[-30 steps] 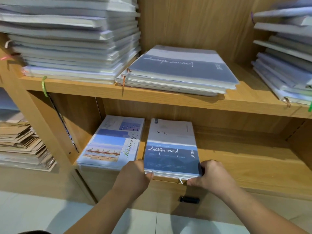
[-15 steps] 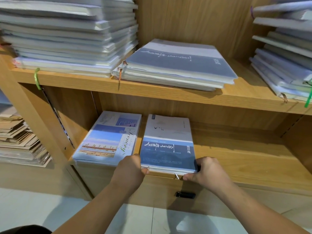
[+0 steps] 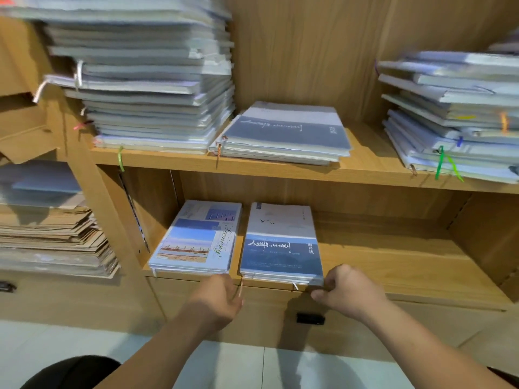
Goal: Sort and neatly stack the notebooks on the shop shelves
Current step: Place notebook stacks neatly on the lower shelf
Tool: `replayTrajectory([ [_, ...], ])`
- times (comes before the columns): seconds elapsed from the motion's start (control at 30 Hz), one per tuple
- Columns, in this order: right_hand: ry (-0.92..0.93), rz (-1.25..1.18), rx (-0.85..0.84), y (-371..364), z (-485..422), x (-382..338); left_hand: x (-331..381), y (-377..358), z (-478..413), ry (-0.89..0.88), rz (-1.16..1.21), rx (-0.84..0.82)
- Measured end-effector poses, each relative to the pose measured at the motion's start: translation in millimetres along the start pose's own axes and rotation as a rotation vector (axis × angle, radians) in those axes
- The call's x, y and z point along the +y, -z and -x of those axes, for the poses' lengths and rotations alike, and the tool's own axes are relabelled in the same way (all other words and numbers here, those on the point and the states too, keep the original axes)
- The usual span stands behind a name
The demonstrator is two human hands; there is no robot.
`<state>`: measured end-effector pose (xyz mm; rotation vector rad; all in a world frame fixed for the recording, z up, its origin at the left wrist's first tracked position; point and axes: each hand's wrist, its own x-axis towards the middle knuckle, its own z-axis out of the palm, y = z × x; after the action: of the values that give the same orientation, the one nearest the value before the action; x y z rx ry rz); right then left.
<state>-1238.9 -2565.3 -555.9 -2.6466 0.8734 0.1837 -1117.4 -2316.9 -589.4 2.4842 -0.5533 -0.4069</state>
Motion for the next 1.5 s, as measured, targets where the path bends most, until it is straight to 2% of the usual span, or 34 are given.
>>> replayTrajectory([
  [0.13,0.161,-0.096,0.053,31,37,-23,10,20,34,-0.103,0.113,-0.005],
  [0.2,0.257,-0.113,0.115,59,52,-38,24,41,46,-0.195,0.169,0.049],
  [0.33,0.438,-0.195,0.31,136,74,-70,71,112,59,-0.398,0.194,0.372],
  [0.43,0.537,-0.278,0.589,191,78,-87,105,167,58,-0.548,0.309,0.557],
  [0.5,0.538,-0.295,0.762,212,69,-92,121,191,44,-0.574,0.262,0.653],
  [0.53,0.507,-0.273,0.775,216,60,-91,126,198,34,-0.546,0.193,0.672],
  [0.63,0.367,-0.282,0.518,212,30,-84,130,200,6,-0.424,0.013,0.557],
  [0.7,0.362,-0.341,0.422,205,16,-80,127,194,-4,-0.454,-0.015,0.512],
  [0.87,0.38,-0.341,0.403,202,-1,-83,124,176,-14,-0.425,-0.026,0.399],
  [0.97,0.327,-0.366,0.444,203,-9,-90,136,171,-10,-0.437,0.116,0.416],
  [1.03,0.254,-0.498,0.478,202,-14,-91,144,168,-1,-0.422,0.241,0.414],
  [1.13,0.194,-0.599,0.523,200,-16,-87,143,160,15,-0.432,0.333,0.334],
  [1.2,0.194,-0.563,0.551,201,-16,-83,137,166,20,-0.438,0.34,0.306],
  [1.33,0.201,-0.345,0.546,209,-10,-85,138,183,8,-0.327,0.375,0.449],
  [1.5,0.234,-0.25,0.524,209,7,-96,157,178,-1,-0.168,0.633,0.374],
])
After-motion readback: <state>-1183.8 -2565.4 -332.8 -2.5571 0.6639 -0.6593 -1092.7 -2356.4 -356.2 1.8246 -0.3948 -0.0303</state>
